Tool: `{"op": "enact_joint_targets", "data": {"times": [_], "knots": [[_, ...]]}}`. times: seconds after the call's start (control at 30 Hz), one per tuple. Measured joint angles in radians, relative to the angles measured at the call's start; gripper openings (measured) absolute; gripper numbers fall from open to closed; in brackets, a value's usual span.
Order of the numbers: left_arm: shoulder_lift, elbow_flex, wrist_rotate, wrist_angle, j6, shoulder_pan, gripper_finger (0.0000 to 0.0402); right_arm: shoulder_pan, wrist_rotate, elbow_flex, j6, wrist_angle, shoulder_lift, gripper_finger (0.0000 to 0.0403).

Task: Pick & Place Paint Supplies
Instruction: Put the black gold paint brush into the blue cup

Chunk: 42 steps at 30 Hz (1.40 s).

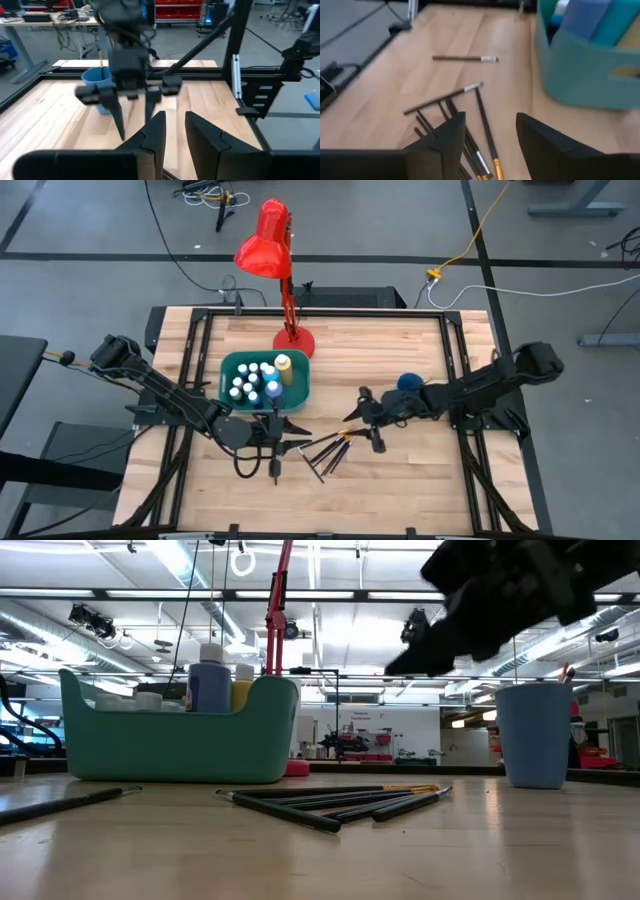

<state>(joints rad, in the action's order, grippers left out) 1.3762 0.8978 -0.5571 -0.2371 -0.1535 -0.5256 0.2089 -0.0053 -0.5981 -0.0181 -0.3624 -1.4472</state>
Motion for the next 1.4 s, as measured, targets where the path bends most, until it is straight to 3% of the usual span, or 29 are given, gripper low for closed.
{"op": "enact_joint_targets", "data": {"times": [0.37,0.73,0.83,1.4], "knots": [[0.000,0.000,-0.007,0.000,0.000,0.000,0.0082,-0.014,-0.013,-0.092,-0.005,-0.004,-0.236,0.0185],[0.000,0.000,-0.007,0.001,-0.026,0.000,0.0082,-0.026,0.013,-0.100,0.026,-0.020,-0.384,0.0185],[0.000,0.000,-0.007,0.000,-0.026,0.000,0.0082,-0.029,0.054,-0.102,0.030,-0.039,-0.407,0.0185],[0.000,0.000,-0.006,0.000,-0.027,0.000,0.0082,-0.045,0.020,-0.102,0.065,-0.055,-0.410,0.0185]]}}
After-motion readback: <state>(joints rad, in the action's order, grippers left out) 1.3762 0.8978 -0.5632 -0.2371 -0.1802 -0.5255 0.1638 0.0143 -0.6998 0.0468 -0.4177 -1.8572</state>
